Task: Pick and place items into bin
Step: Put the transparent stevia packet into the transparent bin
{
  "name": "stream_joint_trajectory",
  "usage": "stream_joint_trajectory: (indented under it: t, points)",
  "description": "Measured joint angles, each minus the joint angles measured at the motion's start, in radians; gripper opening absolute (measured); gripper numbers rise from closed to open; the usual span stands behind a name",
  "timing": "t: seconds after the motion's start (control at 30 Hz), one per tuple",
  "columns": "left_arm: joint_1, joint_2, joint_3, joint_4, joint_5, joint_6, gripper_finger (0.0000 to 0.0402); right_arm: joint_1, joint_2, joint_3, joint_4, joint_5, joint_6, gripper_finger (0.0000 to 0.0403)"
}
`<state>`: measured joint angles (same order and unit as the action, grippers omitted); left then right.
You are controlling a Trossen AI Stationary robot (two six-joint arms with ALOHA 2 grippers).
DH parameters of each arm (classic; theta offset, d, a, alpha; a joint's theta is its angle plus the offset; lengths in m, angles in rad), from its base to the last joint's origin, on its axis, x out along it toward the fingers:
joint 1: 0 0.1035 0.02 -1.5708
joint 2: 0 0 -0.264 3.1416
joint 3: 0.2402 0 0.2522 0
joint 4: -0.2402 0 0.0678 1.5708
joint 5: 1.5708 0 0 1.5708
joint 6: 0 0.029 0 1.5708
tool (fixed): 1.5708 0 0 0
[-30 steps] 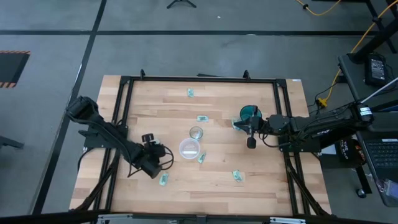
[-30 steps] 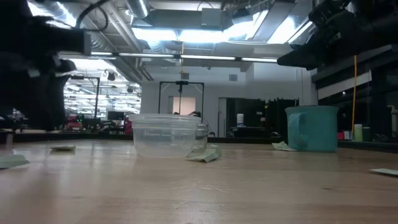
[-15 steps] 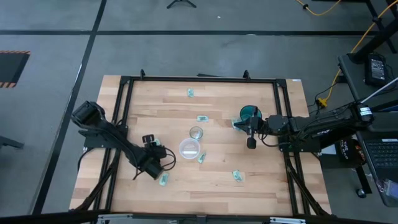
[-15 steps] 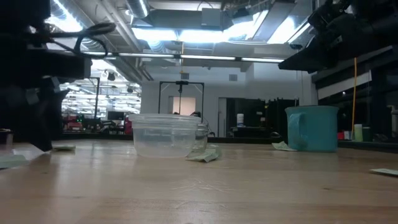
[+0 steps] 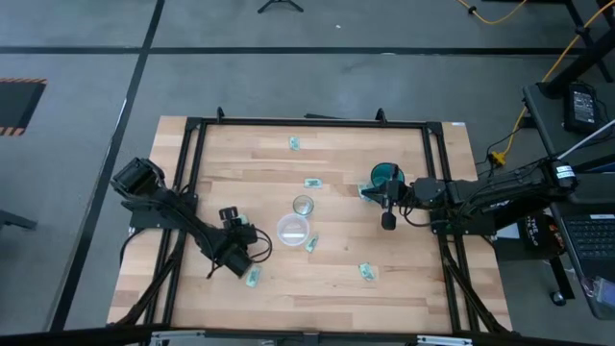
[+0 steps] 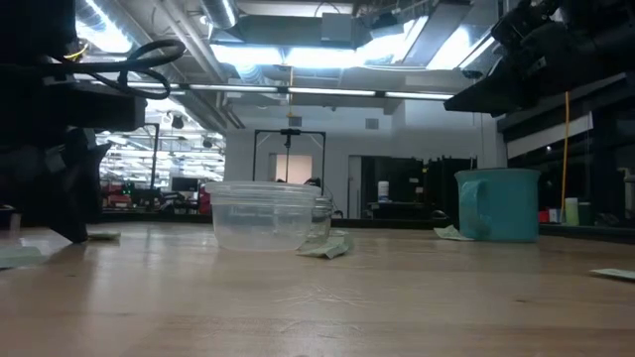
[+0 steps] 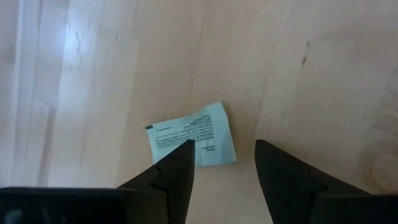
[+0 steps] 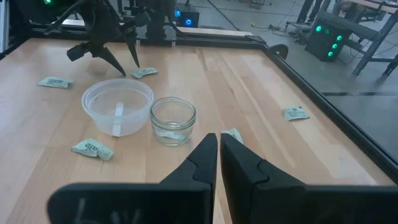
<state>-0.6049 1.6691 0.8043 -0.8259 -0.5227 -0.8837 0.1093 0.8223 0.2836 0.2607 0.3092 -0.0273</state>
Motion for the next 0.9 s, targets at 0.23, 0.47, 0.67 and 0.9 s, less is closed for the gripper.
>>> stream_joint_trajectory:
  t: [0.23, 0.47, 0.67, 0.9]
  points:
    - [0.046, -0.003, 0.002, -0.014, 0.07, -0.045, 0.0161, 0.0, 0.0, 0.0, 0.0, 0.0, 0.0, 0.0026]
    - [0.094, -0.003, 0.002, -0.011, 0.127, 0.013, 0.0161, 0.0, 0.0, 0.0, 0.0, 0.0, 0.023, 0.0026]
    - [0.124, -0.004, 0.002, -0.009, 0.156, 0.023, 0.0161, 0.0, 0.0, 0.0, 0.0, 0.0, 0.024, 0.0026]
    - [0.164, -0.005, 0.003, -0.009, 0.198, 0.042, 0.0161, 0.0, 0.0, 0.0, 0.0, 0.0, 0.024, 0.0026]
